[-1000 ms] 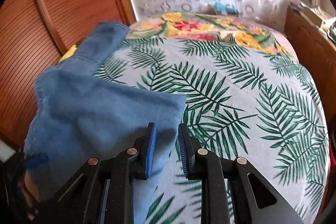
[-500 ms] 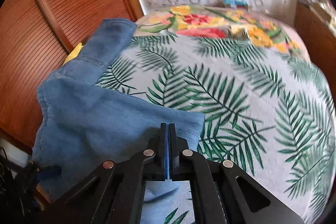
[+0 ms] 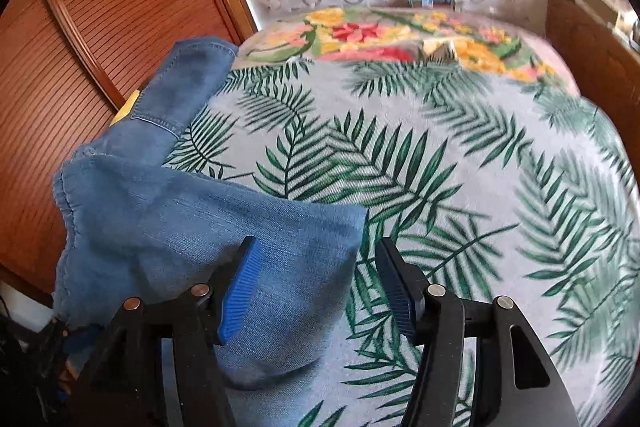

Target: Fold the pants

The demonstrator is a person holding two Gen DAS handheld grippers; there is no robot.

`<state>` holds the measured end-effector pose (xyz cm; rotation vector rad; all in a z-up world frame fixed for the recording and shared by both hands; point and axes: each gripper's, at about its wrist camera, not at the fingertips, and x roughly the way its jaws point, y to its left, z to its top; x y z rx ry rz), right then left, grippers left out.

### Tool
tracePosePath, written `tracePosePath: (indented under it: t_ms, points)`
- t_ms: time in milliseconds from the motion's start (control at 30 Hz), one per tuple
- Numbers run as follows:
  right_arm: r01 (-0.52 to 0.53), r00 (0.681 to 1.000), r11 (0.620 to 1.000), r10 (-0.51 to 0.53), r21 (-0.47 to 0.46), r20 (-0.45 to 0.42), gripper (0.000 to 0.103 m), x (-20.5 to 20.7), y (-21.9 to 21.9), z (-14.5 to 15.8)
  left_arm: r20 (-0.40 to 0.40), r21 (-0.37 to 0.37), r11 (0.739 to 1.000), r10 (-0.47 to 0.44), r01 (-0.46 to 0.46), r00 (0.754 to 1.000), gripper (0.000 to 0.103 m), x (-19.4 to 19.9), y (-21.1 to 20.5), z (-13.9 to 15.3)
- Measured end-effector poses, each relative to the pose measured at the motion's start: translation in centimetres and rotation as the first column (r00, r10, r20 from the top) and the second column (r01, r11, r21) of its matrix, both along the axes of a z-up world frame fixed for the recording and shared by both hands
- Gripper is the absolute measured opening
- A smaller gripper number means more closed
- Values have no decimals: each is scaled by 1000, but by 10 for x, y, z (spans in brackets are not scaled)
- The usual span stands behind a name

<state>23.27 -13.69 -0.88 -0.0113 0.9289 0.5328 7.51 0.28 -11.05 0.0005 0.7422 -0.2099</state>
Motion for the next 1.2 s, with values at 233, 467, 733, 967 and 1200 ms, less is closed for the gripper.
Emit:
tracePosePath:
  t_ms: [233,467,733,967,1200]
  points:
    - [-25,998,999,27,-31,51,3,3,16,19,0,-4,1000,-2,2,1000,77,-4,0,-1]
    - [-37,976,999,41,-24,215,2,-4,29,49,4,-3,1000,-6,6,1000,77,-6,0,-3]
    - [-12,963,990,50,-144,264,2,3,53,30,7,-28,1000,-6,6,1000,77,-10,2,0]
    - [-20,969,991,51,-129,243,26,-14,31,34,25,-33,999,12,-11,1000,77,-24,7,11]
    - [-95,973,995,101,-39,207,53,-82,-9,26,40,-43,999,35,-33,999,77,-27,10,21]
